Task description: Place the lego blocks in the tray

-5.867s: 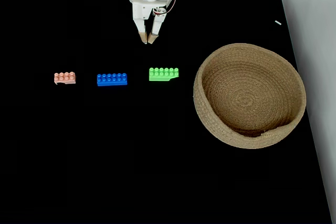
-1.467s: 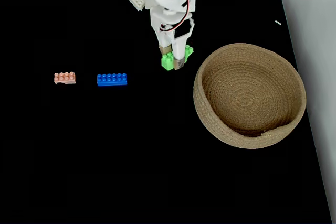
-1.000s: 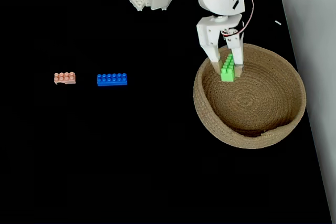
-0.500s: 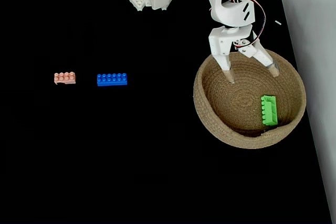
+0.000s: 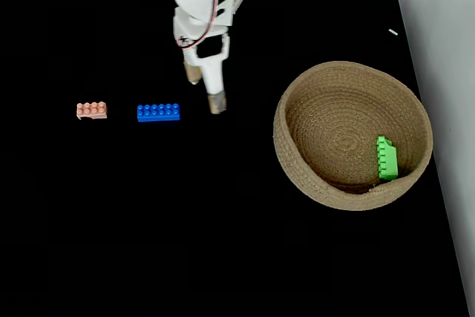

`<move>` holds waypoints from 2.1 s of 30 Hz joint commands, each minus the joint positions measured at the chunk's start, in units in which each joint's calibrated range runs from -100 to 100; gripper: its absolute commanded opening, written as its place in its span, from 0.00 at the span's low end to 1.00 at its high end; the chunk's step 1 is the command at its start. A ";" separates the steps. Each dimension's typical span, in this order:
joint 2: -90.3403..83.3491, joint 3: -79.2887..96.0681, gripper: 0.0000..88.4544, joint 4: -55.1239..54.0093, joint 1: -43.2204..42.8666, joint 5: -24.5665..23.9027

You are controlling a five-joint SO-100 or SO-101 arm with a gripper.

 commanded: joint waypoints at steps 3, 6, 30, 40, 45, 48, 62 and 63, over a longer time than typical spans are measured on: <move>1.97 0.66 0.35 0.10 11.36 1.12; 6.27 0.66 0.33 -0.40 14.00 1.47; 20.46 1.57 0.22 -12.06 13.18 2.54; 20.97 5.76 0.11 -16.15 12.68 2.15; 21.06 7.50 0.00 -17.40 12.52 2.15; 19.51 5.76 0.00 -14.40 12.52 2.30; 6.36 -21.32 0.00 -4.40 -7.93 6.89; 6.36 -22.05 0.00 -4.98 -10.32 6.89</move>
